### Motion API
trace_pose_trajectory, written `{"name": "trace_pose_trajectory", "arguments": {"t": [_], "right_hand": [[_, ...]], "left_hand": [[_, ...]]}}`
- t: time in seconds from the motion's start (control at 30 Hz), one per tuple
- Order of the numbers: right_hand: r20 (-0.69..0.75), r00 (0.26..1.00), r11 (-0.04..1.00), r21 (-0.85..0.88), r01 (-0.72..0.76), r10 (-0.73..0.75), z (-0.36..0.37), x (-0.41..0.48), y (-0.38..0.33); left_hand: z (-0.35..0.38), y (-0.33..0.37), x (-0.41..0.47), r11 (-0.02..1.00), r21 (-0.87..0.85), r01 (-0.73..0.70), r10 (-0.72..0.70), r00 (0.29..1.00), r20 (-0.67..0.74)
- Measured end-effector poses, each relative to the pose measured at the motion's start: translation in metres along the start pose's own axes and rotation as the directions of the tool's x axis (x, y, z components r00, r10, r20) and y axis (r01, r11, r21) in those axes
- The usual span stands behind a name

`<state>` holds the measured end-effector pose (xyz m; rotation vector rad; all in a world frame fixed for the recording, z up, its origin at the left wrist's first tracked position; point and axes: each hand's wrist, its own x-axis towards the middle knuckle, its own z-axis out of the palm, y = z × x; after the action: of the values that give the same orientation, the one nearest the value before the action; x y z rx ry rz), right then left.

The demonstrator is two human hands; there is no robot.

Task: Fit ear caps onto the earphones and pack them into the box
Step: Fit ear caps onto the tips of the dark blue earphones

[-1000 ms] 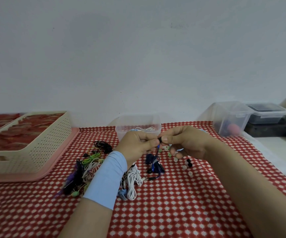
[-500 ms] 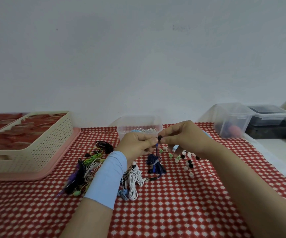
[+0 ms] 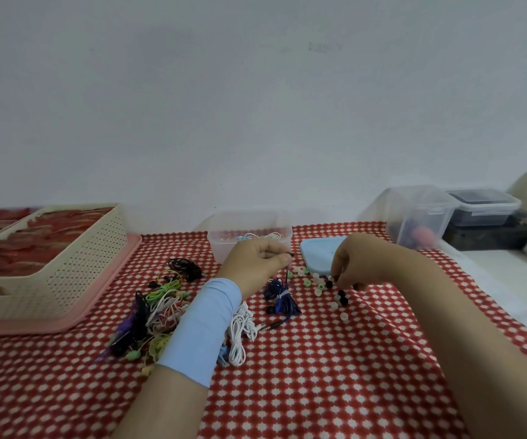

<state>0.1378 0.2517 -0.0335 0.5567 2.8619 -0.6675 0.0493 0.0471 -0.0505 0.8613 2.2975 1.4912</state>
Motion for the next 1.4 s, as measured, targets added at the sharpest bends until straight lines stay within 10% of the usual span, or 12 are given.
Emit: {"name": "trace_pose_trajectory", "arguments": {"t": [0.53,0.73,0.93,1.4], "right_hand": [[-0.037,0.993,0.963,-0.242,-0.117,0.112,0.016,0.019,-0.018],[-0.154,0.984,0.990,0.098,0.101,-0.085,0.001,-0.002,-0.015],[-0.185,0.951,0.736,0.602,0.309,-0.248,0.006,-0.017,-0.033],[-0.101,0.960,0.463,0.860,0.217,-0.261,0.021,-0.006,-0.035]], "left_hand": [[0.007,-0.001,-0.002,0.996,0.092,-0.005,0.000,0.998,0.058],[0.004,-0.001,-0.002,1.000,-0.008,0.024,-0.023,0.999,0.029],[-0.002,-0.003,-0.003,0.976,-0.208,0.059,-0.056,0.998,0.019],[-0.007,-0.010,-0.002,0.924,-0.378,0.056,-0.021,0.995,0.095]]}}
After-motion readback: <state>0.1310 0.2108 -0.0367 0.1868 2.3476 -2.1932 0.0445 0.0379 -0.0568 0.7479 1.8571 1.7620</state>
